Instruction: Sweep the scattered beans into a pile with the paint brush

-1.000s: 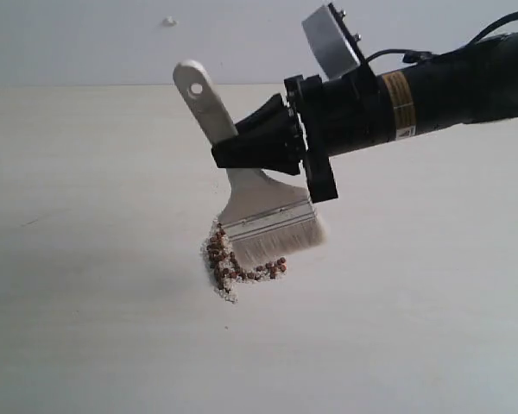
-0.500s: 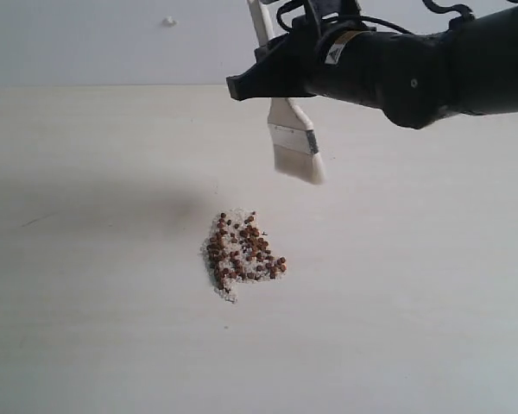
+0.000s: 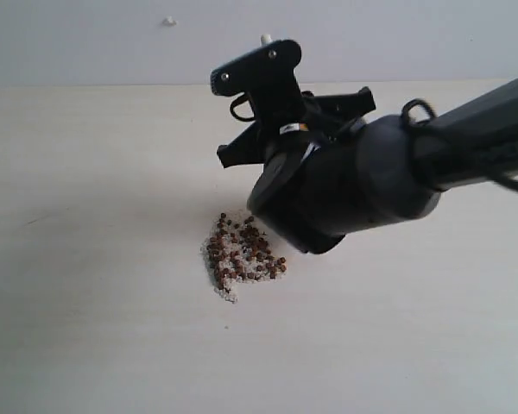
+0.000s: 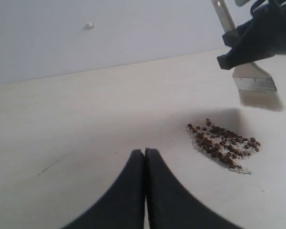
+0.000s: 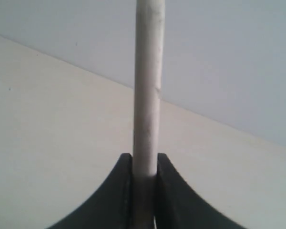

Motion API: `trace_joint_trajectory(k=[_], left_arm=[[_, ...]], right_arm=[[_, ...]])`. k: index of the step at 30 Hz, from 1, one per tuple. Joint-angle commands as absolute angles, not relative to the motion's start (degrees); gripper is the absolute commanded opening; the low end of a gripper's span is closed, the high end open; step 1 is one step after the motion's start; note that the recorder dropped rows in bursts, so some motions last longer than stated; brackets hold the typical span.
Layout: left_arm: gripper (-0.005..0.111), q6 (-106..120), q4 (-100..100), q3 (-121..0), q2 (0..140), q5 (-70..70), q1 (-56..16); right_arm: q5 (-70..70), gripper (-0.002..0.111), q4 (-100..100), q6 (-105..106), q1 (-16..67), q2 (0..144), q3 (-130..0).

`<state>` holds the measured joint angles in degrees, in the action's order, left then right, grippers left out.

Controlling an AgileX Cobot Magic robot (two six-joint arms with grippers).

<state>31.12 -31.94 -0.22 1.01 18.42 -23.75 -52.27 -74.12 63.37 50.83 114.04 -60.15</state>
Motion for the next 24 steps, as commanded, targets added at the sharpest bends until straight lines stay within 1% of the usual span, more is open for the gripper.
trace_joint_trajectory(k=[1,5,12,18,24], left_arm=[[0.000,31.3,-31.8,0.0,0.8,18.4,-24.0],[0.000,31.3,-31.8,0.0,0.8,18.4,-24.0],[0.000,31.3,-31.8,0.0,0.8,18.4,-24.0],[0.000,31.3,-31.8,0.0,0.8,18.4,-24.0],[0.000,31.3,-31.8,0.0,0.8,18.4,-24.0]], right_arm=[[-56.2,0.000,-74.8,58.7,53.2,116.8,-60.3],[-56.4,0.000,-77.9,58.7,55.3,116.9,-60.3],[-56.0,0.000,-77.8,58.7,59.3,116.9,-60.4],[-55.4,0.000,-78.2,58.5,59.6,116.9,-60.4],[-53.1,0.000,-74.3,51.0,59.6,116.9,-60.4]])
